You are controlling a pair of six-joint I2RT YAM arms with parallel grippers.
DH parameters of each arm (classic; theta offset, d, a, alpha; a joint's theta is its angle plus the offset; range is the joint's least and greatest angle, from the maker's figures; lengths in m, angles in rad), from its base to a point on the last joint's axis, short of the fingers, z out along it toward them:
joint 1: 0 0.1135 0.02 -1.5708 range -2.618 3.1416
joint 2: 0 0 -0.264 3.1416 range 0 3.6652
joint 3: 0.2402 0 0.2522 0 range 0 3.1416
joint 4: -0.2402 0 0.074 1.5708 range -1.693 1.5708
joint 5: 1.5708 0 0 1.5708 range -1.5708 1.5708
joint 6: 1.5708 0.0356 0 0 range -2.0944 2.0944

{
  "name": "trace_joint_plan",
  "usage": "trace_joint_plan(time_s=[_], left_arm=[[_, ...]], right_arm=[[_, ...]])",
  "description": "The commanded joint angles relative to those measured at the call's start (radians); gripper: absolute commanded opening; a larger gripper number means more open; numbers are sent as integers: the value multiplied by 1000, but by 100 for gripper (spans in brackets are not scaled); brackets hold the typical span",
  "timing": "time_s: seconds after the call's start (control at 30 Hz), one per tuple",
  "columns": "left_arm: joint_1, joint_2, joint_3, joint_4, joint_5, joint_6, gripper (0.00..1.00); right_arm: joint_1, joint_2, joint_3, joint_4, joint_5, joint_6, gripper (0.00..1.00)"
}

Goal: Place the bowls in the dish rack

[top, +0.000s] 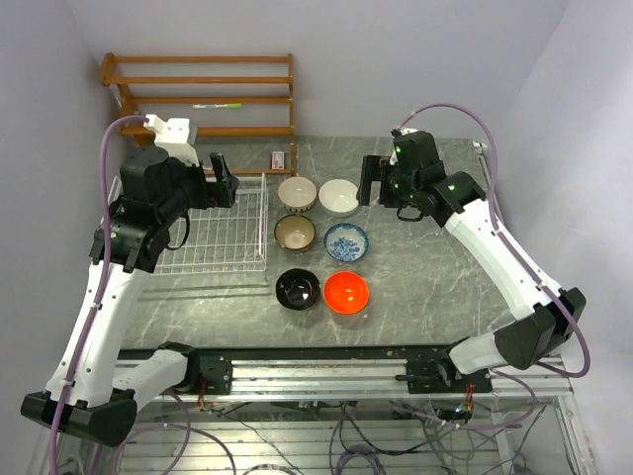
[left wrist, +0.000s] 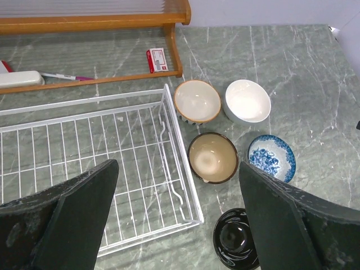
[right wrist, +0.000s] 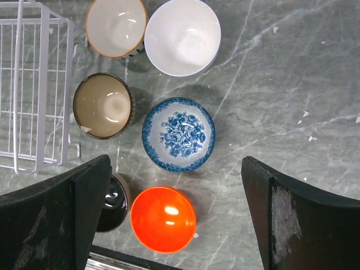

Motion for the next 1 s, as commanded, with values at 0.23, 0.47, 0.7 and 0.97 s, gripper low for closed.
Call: trace_joint_plan(time_s=[0.23, 0.47, 0.7, 0.97], left_arm=[[-9, -9, 52, -1, 63, 11, 99], [-43, 29, 102, -64, 127, 17, 99], [-405, 61, 93, -87, -114, -38, 100], [-831, 133, -70, -73, -356, -215, 91]], right_arm=[[-3, -15, -3, -12, 9, -14, 100], [-132, -6, -57, -25, -113, -26, 100], [-209, 4, -110, -9, -203, -22, 100], [-231, -6, -156, -8, -203, -16, 100]])
